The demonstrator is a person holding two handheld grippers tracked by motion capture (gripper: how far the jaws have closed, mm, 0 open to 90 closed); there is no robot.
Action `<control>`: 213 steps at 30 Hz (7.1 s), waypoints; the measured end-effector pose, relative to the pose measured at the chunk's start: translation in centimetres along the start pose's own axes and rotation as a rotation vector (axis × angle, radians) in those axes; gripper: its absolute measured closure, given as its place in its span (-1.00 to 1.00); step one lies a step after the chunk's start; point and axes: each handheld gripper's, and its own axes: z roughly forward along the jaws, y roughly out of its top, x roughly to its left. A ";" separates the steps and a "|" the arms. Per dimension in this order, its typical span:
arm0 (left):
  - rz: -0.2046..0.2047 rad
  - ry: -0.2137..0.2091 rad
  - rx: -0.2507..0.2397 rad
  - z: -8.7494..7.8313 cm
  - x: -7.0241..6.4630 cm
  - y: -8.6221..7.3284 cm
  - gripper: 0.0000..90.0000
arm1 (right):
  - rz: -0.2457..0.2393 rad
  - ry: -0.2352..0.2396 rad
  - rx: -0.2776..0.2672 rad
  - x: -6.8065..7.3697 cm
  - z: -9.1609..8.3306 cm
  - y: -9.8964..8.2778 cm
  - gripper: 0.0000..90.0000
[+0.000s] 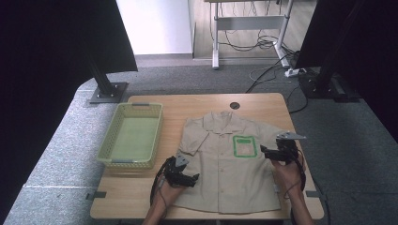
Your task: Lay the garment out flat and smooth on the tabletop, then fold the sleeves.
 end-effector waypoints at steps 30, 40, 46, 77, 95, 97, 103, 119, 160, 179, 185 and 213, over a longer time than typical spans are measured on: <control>-0.012 0.036 -0.018 0.1 1.2 2.6 -0.73 | -0.088 0.033 0.107 3.7 2.8 -3.4 -0.80; 0.018 0.074 -0.012 2.8 1.9 6.9 -0.46 | -0.083 0.025 0.106 3.6 2.2 -3.9 -0.79; -0.006 0.125 0.040 4.8 2.6 7.6 -0.05 | -0.082 0.025 0.105 3.5 1.8 -4.1 -0.78; -0.103 0.294 -0.016 -2.6 8.3 8.6 0.87 | -0.074 0.017 0.103 3.2 1.3 -4.4 -0.77; -0.062 0.095 -0.122 -3.9 5.1 6.6 -0.51 | -0.073 0.016 0.103 3.2 1.3 -4.4 -0.77; -0.044 0.055 -0.113 -2.9 4.0 5.5 -0.51 | -0.073 0.016 0.103 3.2 1.3 -4.4 -0.77; -0.050 0.010 -0.093 -1.7 3.2 3.9 -0.66 | -0.074 0.016 0.103 3.2 1.3 -4.4 -0.77; -0.010 0.020 -0.013 0.7 1.4 0.7 -0.84 | -0.074 0.016 0.103 3.2 1.3 -4.4 -0.77; -0.084 0.075 -0.025 -1.4 2.2 1.9 -0.73 | -0.080 0.026 0.104 3.3 -1.7 -6.8 -0.77; -0.237 0.200 -0.028 2.3 6.8 4.2 -0.53 | -0.083 0.032 0.105 1.5 -3.8 -8.3 -0.77; -0.217 0.214 0.006 3.6 7.3 4.3 -0.48 | -0.083 0.031 0.105 1.4 -3.9 -8.3 -0.77; 0.013 0.033 -0.087 3.1 0.9 8.4 0.89 | -0.071 0.016 0.104 1.7 -3.8 -8.3 -0.77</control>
